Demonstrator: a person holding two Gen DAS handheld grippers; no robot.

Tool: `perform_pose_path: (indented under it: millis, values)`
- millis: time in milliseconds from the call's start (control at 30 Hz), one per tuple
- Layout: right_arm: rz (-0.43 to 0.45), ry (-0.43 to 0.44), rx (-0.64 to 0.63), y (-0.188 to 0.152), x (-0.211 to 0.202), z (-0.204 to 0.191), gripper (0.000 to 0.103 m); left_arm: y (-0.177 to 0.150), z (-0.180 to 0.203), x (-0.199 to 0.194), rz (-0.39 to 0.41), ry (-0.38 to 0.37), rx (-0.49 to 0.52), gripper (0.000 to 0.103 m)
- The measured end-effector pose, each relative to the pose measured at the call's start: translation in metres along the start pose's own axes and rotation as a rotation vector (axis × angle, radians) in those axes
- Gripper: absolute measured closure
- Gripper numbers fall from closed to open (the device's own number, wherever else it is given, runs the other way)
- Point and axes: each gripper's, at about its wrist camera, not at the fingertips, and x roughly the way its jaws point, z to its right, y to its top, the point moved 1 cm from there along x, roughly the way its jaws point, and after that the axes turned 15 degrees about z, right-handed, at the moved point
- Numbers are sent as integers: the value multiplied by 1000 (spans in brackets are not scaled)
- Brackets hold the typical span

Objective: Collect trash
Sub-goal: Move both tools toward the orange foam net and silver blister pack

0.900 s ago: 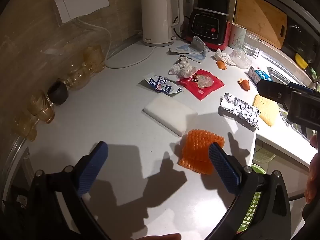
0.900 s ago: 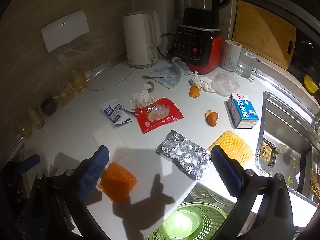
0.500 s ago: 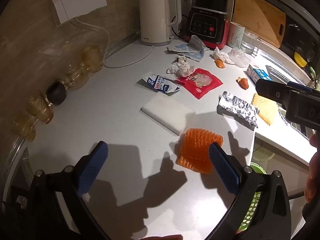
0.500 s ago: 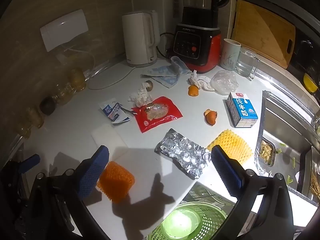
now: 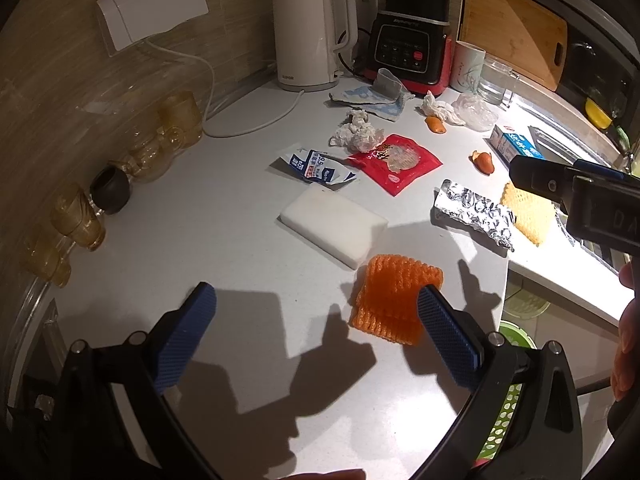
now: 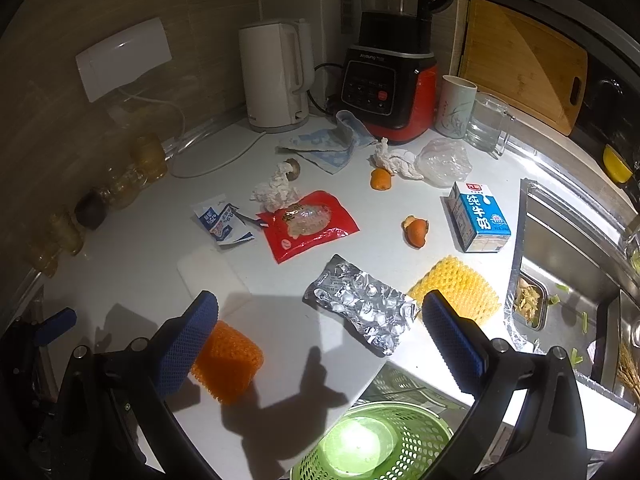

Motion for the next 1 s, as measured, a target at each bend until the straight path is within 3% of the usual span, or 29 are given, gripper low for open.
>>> perform_pose_path:
  millis: [1000]
  values:
    - [3,-9,-6,1,-1,5,2,0,7,1,4,-12,15,6]
